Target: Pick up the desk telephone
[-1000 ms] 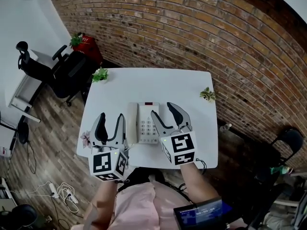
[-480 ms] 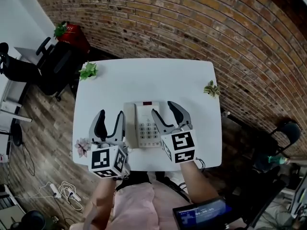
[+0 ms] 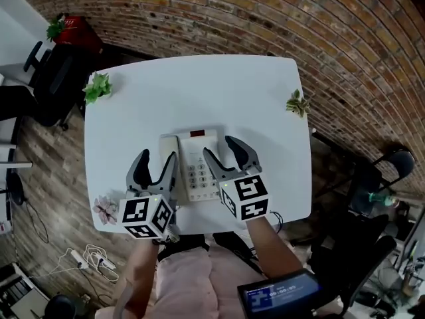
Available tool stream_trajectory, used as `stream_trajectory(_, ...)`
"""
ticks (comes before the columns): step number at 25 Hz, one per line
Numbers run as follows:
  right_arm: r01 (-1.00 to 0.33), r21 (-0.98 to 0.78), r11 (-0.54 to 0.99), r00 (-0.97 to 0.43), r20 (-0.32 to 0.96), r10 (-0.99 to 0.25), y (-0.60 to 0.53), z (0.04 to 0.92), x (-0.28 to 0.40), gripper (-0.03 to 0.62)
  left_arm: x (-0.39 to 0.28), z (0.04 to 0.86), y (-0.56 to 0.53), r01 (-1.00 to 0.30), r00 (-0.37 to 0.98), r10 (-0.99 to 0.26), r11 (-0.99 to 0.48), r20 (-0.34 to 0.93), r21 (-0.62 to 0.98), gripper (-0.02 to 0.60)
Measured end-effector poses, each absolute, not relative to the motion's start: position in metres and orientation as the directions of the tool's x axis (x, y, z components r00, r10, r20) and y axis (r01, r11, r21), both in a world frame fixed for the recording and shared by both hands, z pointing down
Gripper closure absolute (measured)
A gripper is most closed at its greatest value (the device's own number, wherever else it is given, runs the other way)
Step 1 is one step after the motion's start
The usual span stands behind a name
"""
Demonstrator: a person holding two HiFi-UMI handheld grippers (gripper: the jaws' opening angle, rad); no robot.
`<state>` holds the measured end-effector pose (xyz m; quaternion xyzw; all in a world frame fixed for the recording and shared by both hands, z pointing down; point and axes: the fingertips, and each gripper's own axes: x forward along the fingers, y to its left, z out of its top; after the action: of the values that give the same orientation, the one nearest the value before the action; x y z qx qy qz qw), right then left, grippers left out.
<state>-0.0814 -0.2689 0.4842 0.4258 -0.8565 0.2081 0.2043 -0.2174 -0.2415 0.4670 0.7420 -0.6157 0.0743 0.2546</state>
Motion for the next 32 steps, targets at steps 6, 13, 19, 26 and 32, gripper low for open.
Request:
stream_trajectory(6,-0.806,-0.246,0.538,-0.567,0.578,-0.587,-0.263,0.516,-0.088,0.321,-0.210,0.498,-0.250,-0.924,0.290,-0.838,-0.119,0.462,0.364,0.270)
stream_trajectory(13,-0.783,-0.297,0.547,-0.595,0.615,-0.518,-0.261,0.537,-0.100,0.283,-0.196,0.518,-0.258,-0.873,0.392,-0.786,-0.155,0.478,0.462,0.244)
stream_trajectory(19,-0.757,-0.387,0.527,-0.637,0.618,-0.462,-0.262,0.542,-0.102,0.281,-0.194,0.531,-0.261,-0.823,0.475,-0.713,-0.153,0.515,0.547,0.242)
stream_trajectory(26,-0.762,-0.381,0.523,-0.632,0.612,-0.475,-0.264,0.543,-0.098,0.283,-0.189,0.532,-0.269,-0.831,0.488,-0.688,-0.178,0.537,0.527,0.241)
stream_trajectory(32,-0.745,-0.370,0.555,-0.646,0.607,-0.463,-0.261,0.539,-0.100,0.272,-0.194,0.521,-0.262,-0.878,0.412,-0.750,-0.175,0.517,0.445,0.255)
